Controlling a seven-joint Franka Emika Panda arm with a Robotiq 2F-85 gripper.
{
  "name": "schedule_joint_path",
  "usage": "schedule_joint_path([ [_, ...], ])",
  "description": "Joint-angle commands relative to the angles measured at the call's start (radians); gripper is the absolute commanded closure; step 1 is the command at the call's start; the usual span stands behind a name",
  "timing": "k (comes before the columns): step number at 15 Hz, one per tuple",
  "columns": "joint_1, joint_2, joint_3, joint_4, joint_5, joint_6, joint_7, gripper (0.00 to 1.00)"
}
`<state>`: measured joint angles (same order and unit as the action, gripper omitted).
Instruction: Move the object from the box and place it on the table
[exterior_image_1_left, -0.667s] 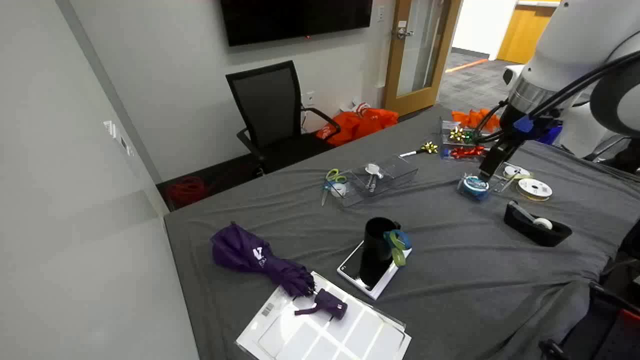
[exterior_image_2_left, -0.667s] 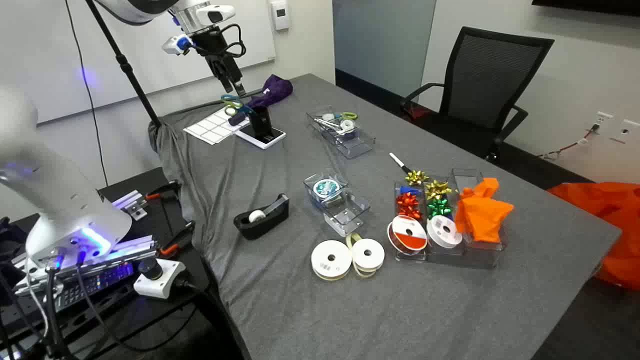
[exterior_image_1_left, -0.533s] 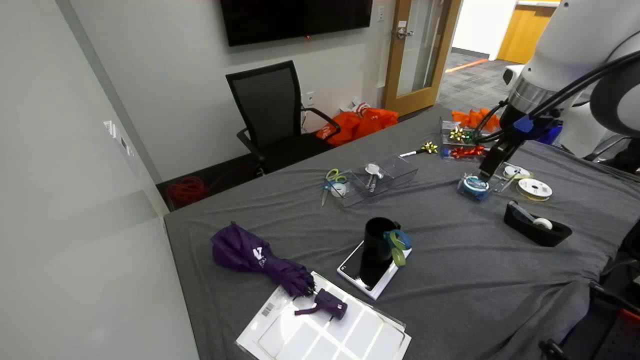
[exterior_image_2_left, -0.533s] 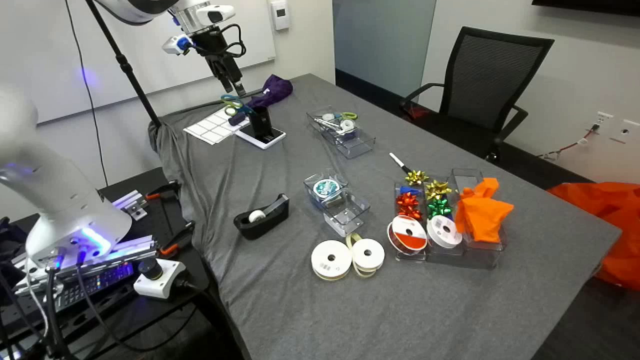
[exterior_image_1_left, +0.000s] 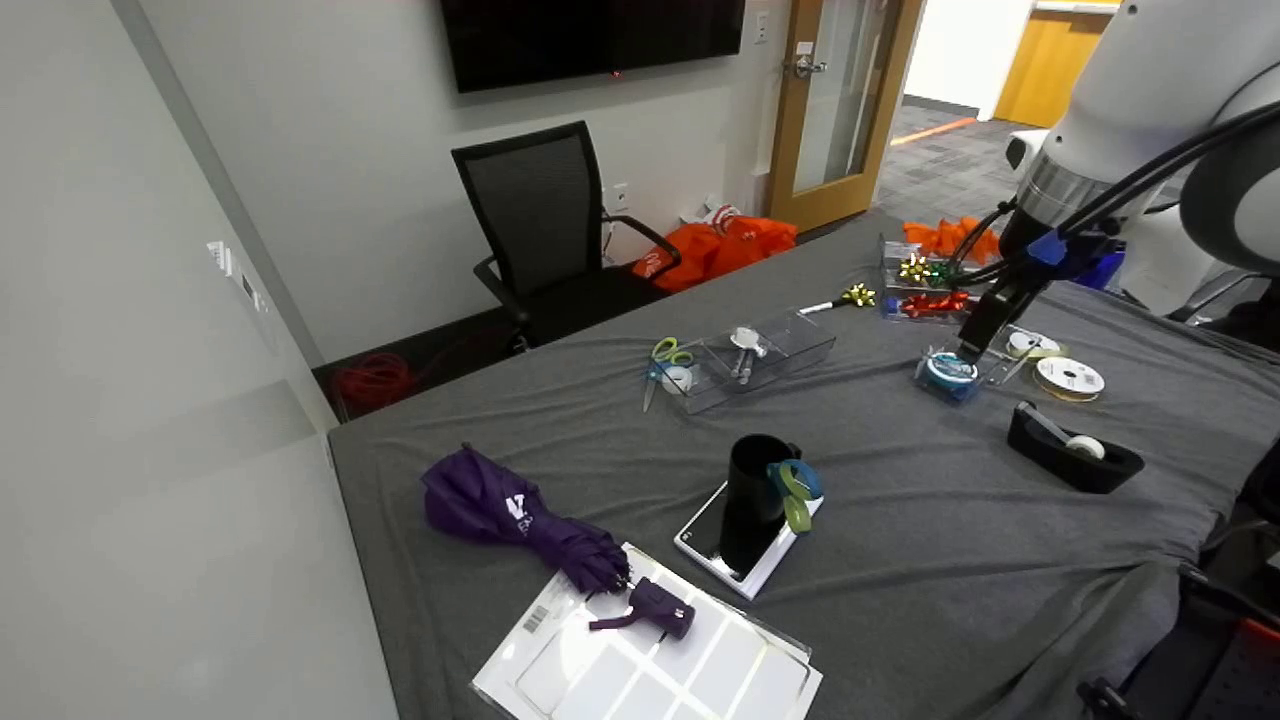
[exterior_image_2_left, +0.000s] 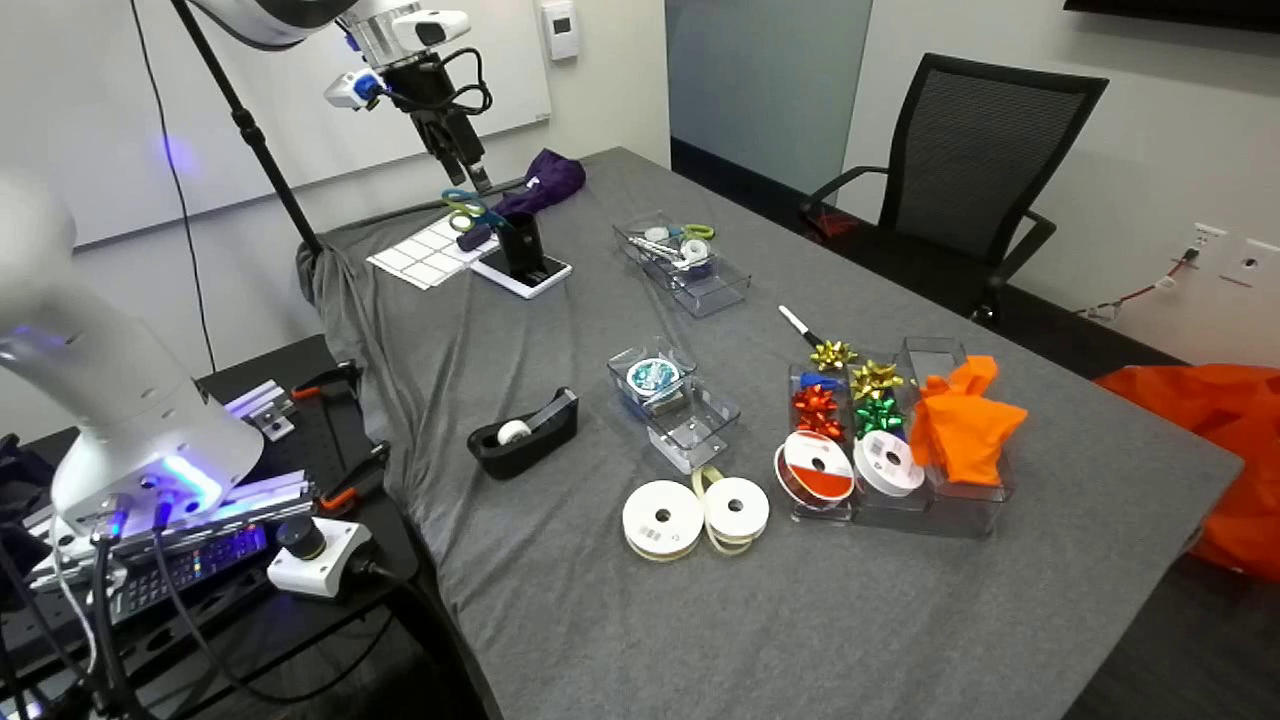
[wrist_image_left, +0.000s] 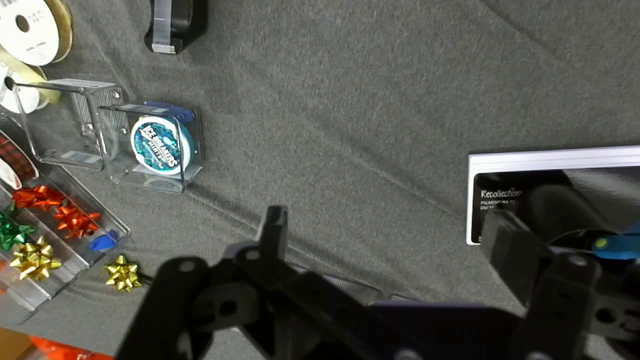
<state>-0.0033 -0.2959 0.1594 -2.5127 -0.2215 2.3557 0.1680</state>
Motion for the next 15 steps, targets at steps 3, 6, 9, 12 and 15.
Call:
schedule_joint_path([
  [3,0.013,0.0,-0.013,0.002,-0.004,-0.004,0.002,0.0],
  [6,0.01,0.015,0.0,0.016,-0.014,-0.012,0.039,0.0],
  [9,0.018,0.072,0.028,0.063,-0.005,-0.012,0.142,0.0],
  [12,0.045,0.156,0.047,0.138,0.028,-0.041,0.209,0.0],
  [15,0.084,0.261,0.039,0.212,0.098,-0.028,0.197,0.0],
])
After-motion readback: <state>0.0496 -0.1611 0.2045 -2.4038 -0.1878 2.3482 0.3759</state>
